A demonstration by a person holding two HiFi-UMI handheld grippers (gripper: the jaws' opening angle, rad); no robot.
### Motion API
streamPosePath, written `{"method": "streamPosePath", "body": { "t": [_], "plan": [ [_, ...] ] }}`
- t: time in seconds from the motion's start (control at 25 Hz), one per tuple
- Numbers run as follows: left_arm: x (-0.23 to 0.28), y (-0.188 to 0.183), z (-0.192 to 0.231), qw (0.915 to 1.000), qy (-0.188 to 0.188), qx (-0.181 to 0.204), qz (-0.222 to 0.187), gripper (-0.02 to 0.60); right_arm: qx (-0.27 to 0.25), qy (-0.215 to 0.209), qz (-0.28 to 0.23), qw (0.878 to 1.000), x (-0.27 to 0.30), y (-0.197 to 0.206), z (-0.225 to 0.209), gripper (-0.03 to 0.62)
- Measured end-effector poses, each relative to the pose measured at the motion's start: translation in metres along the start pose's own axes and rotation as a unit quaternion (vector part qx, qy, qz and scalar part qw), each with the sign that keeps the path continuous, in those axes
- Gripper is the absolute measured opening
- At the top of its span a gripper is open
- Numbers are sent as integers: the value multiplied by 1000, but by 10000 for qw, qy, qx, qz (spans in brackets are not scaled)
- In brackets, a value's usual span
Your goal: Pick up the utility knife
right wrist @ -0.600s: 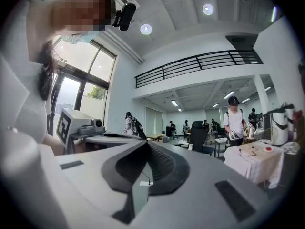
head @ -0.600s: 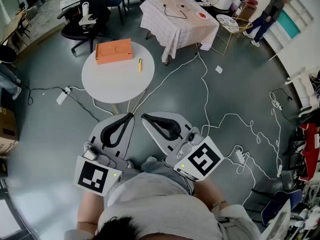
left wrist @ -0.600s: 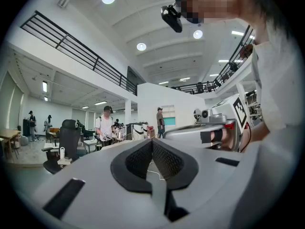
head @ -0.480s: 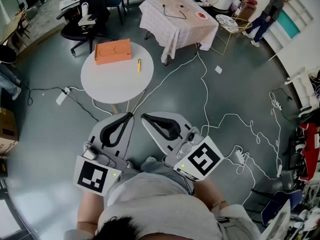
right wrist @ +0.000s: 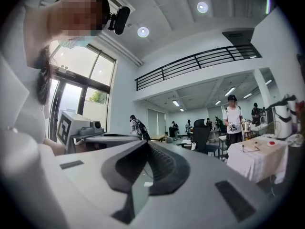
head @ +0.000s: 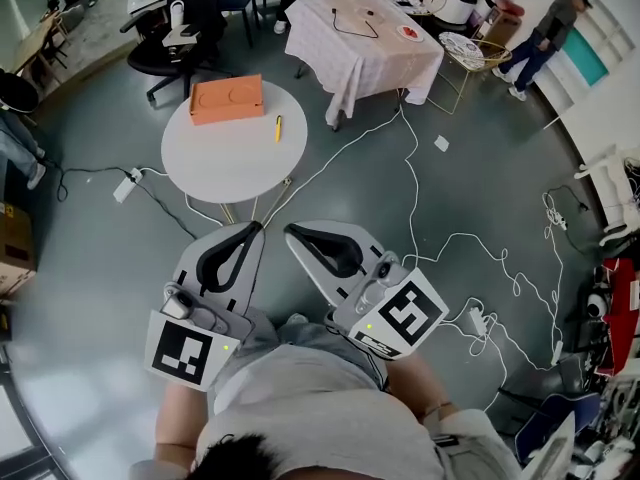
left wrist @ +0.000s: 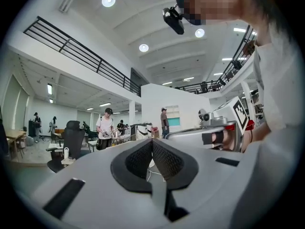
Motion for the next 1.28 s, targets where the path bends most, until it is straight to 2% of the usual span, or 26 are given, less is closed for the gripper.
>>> {"method": "streamPosePath", "body": {
  "t": [0.2,0.48,0.72,1.28],
  "plan": [
    [2,9,5,9999,-75,-75,60,11,103,-13,60,9999,1,12,-2,9],
    [25,16,34,9998,135,-142,102,11,240,252,124,9993,24,19,-27,9],
    [54,19,80,9986,486,-188,66,11,286,685,105,9972,62,16,-61,9],
    [100,21,199,9948,1008,-126,41,11,262,1183,8,9926,172,11,-116,9]
  ]
}}
Point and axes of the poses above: the fingertips, and each gripper's own axes: x forward along the fingers, z to its left, y out of its underside, the point moved 1 cm from there along -x, backward along the fingers, and after that the axes turned 2 degrees about y, right-handed, at the moved point
